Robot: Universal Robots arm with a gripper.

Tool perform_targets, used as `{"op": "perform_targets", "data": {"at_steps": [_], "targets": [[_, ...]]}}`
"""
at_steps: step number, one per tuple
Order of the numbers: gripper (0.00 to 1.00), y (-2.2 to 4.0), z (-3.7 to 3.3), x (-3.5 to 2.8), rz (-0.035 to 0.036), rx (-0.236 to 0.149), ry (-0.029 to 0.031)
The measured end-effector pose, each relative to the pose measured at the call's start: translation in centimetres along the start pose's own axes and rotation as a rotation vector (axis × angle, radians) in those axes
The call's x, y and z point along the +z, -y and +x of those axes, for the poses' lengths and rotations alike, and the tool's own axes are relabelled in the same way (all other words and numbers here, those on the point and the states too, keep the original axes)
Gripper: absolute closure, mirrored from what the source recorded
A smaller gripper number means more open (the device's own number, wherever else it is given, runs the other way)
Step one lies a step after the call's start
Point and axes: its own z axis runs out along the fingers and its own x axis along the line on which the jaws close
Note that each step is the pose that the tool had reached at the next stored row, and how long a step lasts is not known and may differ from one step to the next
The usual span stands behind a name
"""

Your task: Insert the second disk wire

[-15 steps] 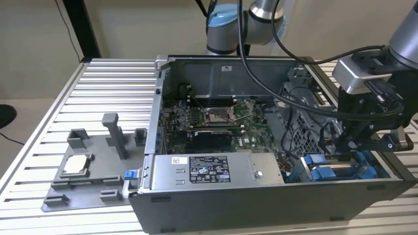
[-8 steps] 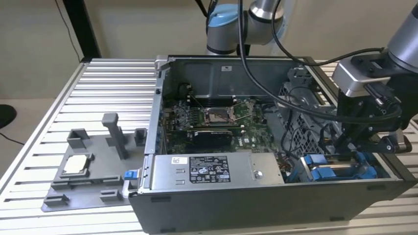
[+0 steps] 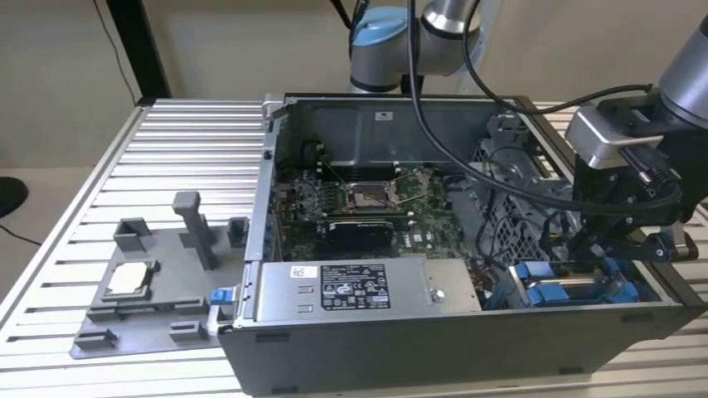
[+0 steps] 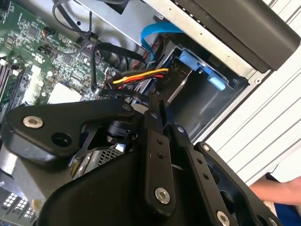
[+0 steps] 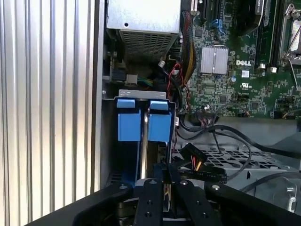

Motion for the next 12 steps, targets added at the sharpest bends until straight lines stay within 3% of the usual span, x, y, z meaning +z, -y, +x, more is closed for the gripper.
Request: {"op": "perform_targets", "data": {"at_steps": [12], "targets": [[1.0, 0.01, 0.02, 0.35, 0.0002, 0.004, 0.0001]]}}
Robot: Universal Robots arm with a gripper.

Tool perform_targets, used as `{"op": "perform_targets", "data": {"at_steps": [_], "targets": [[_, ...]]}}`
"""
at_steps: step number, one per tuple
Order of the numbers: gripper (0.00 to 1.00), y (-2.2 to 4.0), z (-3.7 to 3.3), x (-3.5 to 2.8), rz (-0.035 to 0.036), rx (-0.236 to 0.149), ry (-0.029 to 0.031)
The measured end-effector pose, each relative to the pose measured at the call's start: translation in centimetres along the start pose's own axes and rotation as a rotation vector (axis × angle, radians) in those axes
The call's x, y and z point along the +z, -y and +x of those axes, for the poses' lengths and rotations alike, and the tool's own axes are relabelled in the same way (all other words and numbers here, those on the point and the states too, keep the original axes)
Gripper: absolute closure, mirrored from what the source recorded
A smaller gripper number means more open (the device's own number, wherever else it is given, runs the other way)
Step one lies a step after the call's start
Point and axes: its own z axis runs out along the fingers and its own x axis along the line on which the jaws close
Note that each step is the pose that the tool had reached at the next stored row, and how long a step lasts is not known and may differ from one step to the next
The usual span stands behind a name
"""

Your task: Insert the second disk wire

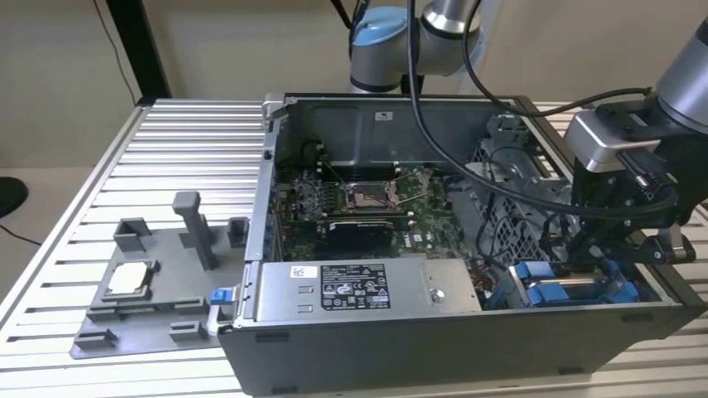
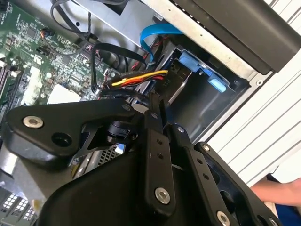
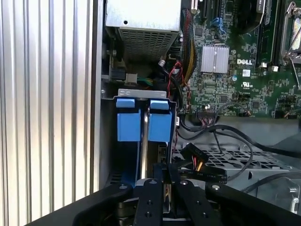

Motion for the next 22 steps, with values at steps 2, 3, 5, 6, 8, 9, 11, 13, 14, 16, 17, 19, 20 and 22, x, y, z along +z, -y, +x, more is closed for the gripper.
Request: {"op": "perform_targets", "data": {"at_steps": [2, 3, 5, 6, 8, 9, 11, 13, 14, 16, 17, 19, 20, 22], "targets": [[1.0, 0.0, 0.0, 0.05, 0.0002, 0.003, -0.0002], [1.0, 0.0, 0.01, 0.07, 0.0002, 0.004, -0.0003], [1.0, 0.0, 0.01, 0.12, 0.0004, 0.007, -0.0003], [1.0, 0.0, 0.01, 0.15, 0.0006, 0.009, -0.0003], [1.0, 0.0, 0.01, 0.2, 0.0009, 0.014, -0.0004], [1.0, 0.0, 0.01, 0.22, 0.0009, 0.015, -0.0005], [1.0, -0.01, 0.02, 0.27, 0.0012, 0.019, -0.0005], [1.0, -0.01, 0.02, 0.31, 0.0014, 0.023, -0.0006], [1.0, -0.01, 0.02, 0.33, 0.0016, 0.025, -0.0007], [1.0, -0.01, 0.02, 0.36, 0.0018, 0.029, -0.0008], [1.0, -0.01, 0.02, 0.39, 0.002, 0.032, -0.0008], [1.0, 0.0, 0.03, 0.43, 0.0023, 0.037, -0.0009], [1.0, 0.0, 0.03, 0.44, 0.0024, 0.039, -0.001], [1.0, -0.01, 0.03, 0.49, 0.0026, 0.042, -0.001]]}}
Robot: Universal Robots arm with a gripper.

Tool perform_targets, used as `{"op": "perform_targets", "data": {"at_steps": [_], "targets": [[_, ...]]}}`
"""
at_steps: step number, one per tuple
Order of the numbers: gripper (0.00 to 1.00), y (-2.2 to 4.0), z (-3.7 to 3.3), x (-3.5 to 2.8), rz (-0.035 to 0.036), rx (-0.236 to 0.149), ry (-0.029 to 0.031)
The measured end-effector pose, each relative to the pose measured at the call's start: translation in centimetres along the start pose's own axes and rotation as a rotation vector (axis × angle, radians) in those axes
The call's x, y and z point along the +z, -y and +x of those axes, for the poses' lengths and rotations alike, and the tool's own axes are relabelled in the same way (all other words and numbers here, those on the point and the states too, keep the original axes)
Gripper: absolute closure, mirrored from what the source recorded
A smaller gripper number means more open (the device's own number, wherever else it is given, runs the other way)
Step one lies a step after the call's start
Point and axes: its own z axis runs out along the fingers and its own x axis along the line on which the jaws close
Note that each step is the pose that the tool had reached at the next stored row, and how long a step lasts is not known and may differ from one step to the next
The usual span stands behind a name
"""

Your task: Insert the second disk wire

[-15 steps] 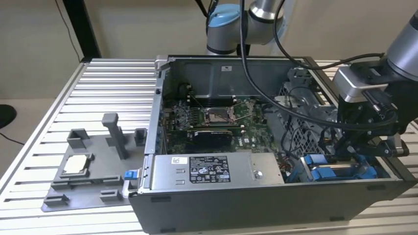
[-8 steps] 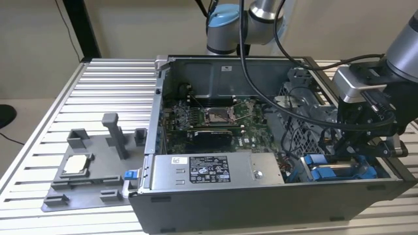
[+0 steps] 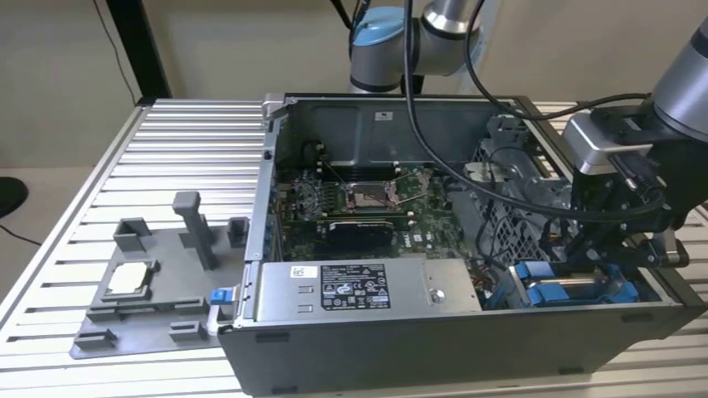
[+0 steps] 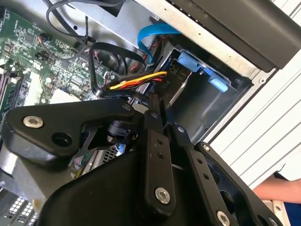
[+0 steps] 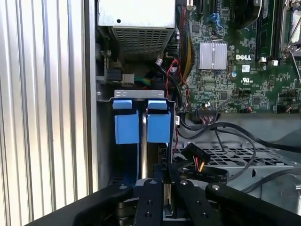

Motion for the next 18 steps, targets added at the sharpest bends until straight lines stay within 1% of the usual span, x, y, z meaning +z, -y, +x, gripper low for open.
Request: {"op": "perform_targets", "data": {"at_steps": [10, 18], "targets": [[1.0, 0.0, 0.01, 0.24, 0.0008, 0.012, -0.0003], [1.0, 0.0, -0.02, 0.3, 0.0009, 0.013, 0.0002]]}}
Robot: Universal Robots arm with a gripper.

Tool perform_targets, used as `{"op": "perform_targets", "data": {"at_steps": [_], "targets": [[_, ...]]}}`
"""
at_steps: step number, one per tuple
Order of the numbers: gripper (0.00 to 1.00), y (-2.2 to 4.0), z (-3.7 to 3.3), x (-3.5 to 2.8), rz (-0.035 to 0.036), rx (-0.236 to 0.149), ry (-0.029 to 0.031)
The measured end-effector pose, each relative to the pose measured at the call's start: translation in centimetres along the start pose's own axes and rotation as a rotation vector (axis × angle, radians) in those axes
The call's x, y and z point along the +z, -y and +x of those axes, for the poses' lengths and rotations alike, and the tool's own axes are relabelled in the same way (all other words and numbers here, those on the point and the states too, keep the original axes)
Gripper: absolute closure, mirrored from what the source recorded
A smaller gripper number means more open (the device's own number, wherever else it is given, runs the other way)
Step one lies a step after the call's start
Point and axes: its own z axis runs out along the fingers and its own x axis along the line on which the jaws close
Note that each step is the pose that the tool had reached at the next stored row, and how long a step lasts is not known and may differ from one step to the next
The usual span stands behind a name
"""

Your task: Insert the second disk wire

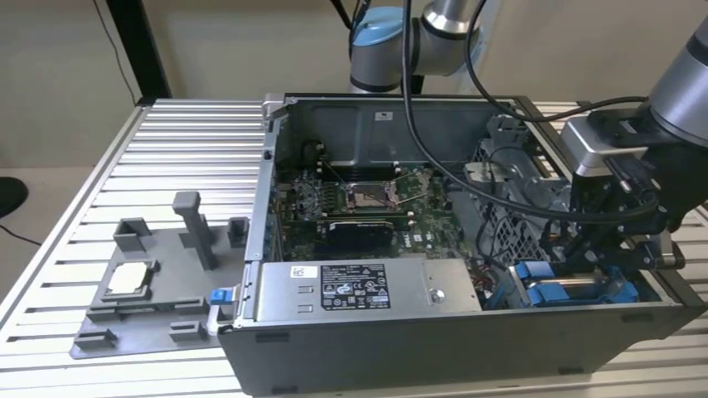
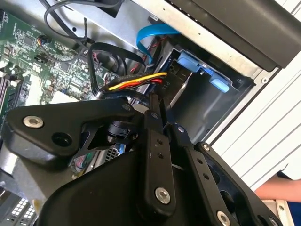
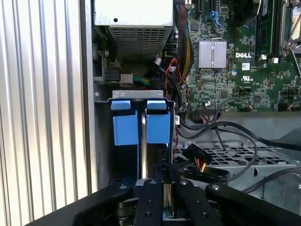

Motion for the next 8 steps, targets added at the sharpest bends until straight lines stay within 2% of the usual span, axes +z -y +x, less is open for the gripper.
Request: {"op": "perform_targets", "data": {"at_steps": [8], "targets": [[1.0, 0.0, -0.15, 0.0, 0.0002, 0.0, -0.0004]]}}
